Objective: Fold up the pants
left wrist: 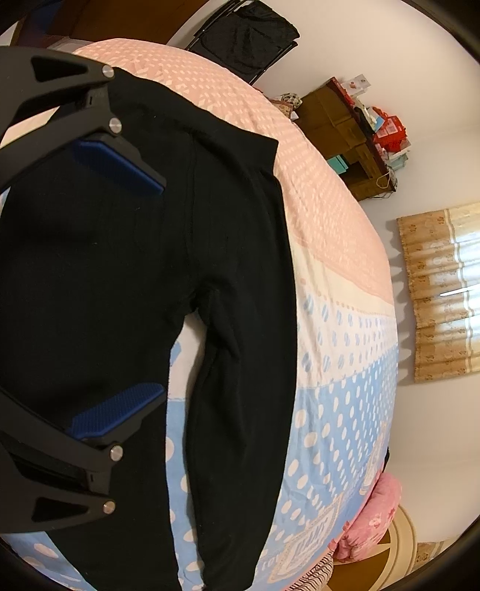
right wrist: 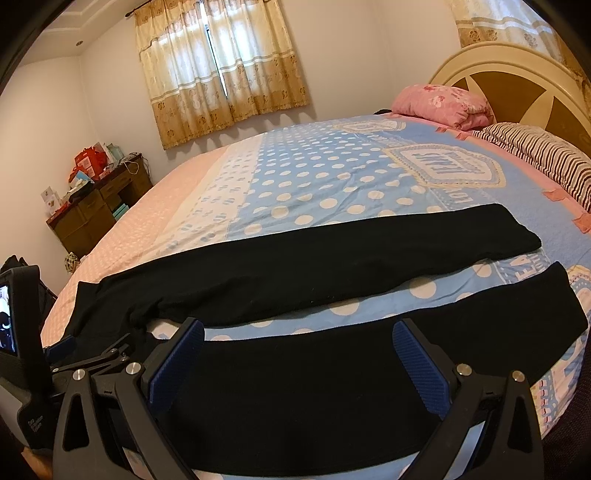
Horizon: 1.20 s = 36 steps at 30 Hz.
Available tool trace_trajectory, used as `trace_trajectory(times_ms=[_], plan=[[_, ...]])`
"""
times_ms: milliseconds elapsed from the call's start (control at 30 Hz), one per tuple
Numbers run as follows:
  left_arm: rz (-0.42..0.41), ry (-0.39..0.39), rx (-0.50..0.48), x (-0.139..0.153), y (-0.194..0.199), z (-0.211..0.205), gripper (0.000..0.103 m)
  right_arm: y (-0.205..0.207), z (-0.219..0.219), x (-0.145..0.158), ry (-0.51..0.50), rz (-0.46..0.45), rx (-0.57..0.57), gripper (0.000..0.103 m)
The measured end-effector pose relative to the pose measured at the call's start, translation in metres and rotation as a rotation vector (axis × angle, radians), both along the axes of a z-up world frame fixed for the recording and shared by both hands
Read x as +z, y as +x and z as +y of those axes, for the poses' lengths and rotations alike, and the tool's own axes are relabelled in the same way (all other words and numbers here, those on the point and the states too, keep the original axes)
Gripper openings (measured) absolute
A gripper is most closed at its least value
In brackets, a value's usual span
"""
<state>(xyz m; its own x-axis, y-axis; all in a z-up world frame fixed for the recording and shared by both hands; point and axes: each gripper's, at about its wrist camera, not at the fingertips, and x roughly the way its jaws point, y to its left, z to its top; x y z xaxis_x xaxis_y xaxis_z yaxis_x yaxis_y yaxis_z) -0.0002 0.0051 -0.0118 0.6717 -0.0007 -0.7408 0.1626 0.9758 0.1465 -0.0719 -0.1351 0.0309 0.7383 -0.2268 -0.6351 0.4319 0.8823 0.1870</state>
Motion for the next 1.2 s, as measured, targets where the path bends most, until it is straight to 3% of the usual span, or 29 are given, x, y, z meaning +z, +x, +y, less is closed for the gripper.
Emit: trace_trajectory(times_ms=[1000,1200], plan=[[0.039,-0.007,0.008,-0.01,0.004,0.001,0.102,0.006,0.002,-0.01,0.016,0.029,0.022,0.102],[0.086,-0.012,-0.019,-0.022,0.01,0.01,0.103,0.013,0.0,-0.016,0.017,0.052,0.053,0.102]])
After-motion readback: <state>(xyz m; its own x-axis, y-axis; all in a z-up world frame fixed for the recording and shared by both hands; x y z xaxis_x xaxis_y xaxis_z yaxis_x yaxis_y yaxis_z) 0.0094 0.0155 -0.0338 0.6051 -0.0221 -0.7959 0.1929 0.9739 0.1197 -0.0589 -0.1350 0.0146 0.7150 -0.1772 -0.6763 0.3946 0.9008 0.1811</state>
